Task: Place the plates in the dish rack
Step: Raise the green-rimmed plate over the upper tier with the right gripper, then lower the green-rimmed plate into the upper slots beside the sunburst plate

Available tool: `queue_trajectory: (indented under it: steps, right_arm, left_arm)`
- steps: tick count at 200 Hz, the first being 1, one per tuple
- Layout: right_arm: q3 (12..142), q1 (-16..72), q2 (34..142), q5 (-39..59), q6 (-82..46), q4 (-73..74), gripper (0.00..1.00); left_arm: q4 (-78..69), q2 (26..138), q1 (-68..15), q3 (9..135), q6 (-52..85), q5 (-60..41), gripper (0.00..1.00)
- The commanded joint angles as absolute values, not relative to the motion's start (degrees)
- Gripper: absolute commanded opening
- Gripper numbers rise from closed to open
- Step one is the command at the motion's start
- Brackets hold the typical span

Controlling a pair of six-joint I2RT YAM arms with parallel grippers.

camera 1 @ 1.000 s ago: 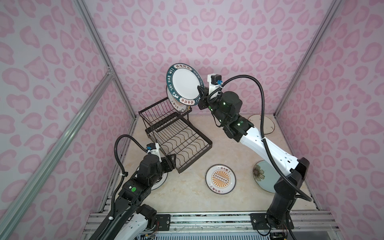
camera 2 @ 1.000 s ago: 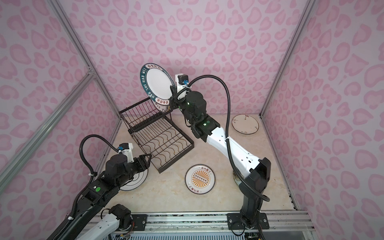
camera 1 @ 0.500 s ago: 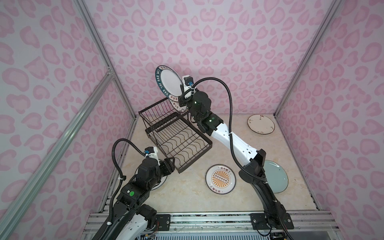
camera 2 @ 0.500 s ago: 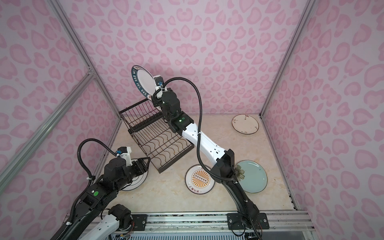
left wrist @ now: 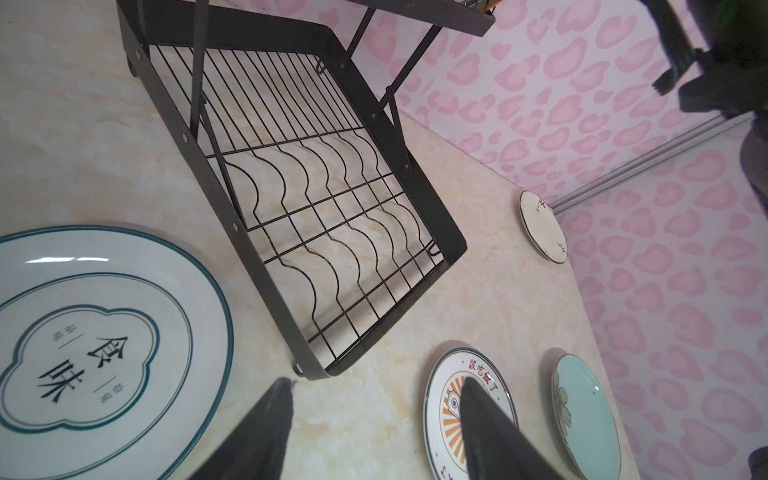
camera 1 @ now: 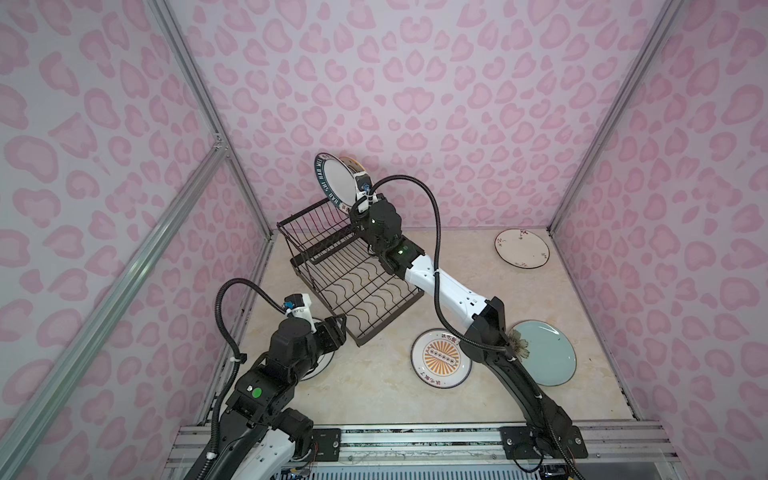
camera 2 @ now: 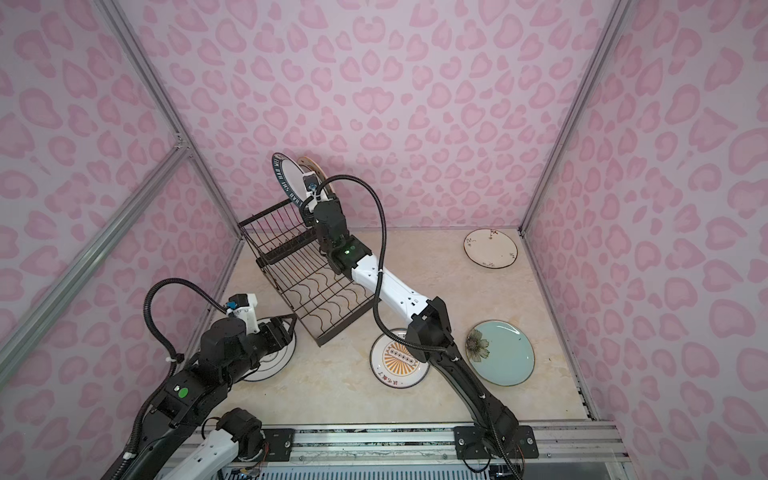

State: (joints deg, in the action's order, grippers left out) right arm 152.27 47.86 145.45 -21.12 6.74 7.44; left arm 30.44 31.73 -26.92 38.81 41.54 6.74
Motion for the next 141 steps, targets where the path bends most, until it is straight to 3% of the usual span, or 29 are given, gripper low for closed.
queue_trajectory:
  steps: [1, 141]
  right_arm:
    - [153.05, 47.83, 146.57, -22.36, 7.60, 12.83, 0.00]
    - [153.01, 47.90, 149.37, -23.20, 8.45, 12.26, 0.00]
  left_arm:
    - [30.49, 31.46, -26.89, 39.34, 41.13, 7.56, 0.66]
    - [31.03, 30.51, -26.90, 39.20, 40.86, 8.56, 0.66]
